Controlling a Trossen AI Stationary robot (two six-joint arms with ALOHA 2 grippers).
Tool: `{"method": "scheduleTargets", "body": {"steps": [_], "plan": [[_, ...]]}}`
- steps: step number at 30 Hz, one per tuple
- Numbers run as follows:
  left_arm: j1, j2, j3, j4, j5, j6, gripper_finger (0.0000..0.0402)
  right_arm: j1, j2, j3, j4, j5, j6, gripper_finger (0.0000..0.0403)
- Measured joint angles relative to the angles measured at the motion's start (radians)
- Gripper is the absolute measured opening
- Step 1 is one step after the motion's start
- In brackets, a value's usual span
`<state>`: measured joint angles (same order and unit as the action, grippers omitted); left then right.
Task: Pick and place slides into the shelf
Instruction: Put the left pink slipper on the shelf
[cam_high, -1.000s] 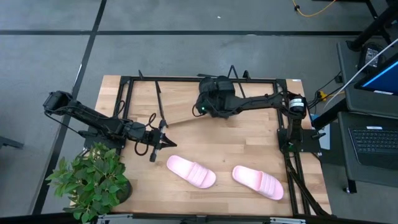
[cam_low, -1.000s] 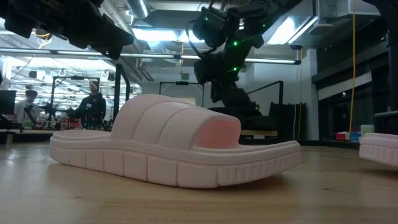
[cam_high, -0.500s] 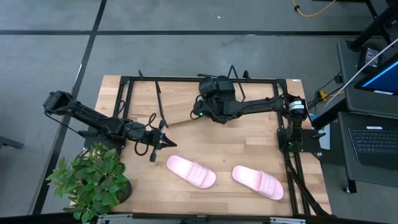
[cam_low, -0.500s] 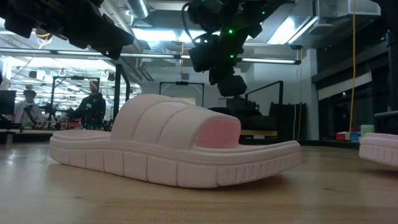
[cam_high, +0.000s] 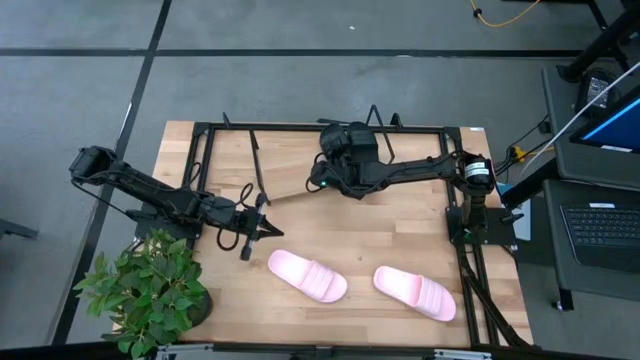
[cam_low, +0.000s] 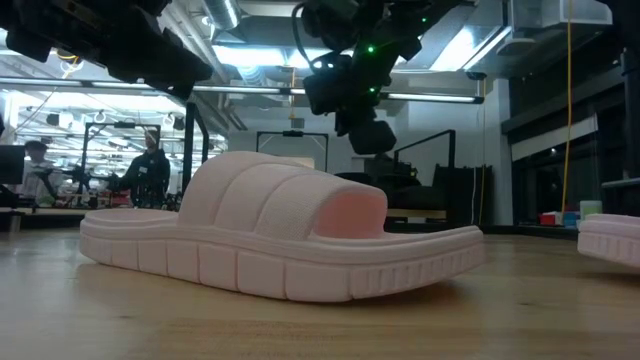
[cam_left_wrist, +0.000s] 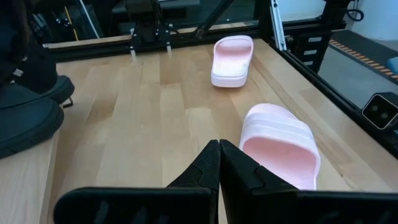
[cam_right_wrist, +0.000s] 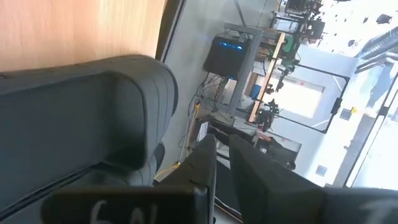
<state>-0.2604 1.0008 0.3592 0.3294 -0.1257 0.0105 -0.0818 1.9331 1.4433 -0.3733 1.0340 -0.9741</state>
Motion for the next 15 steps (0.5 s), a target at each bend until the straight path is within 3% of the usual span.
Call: {"method": "scheduleTargets", "body": {"steps": [6,10,15], "plan": [[0.0,0.0,0.0,0.0,0.0,0.0,0.0,-0.002,0.0,0.0,0.022,-0.135,0.027,0.0048],[0.0,0.0,0.0,0.0,0.0,0.001,0.0,-0.002,0.0,0.0,0.041,-0.147,0.029,0.0052],[0.0,0.0,0.0,0.0,0.0,0.001,0.0,-0.002,0.0,0.0,0.065,-0.19,0.05,0.01]]}}
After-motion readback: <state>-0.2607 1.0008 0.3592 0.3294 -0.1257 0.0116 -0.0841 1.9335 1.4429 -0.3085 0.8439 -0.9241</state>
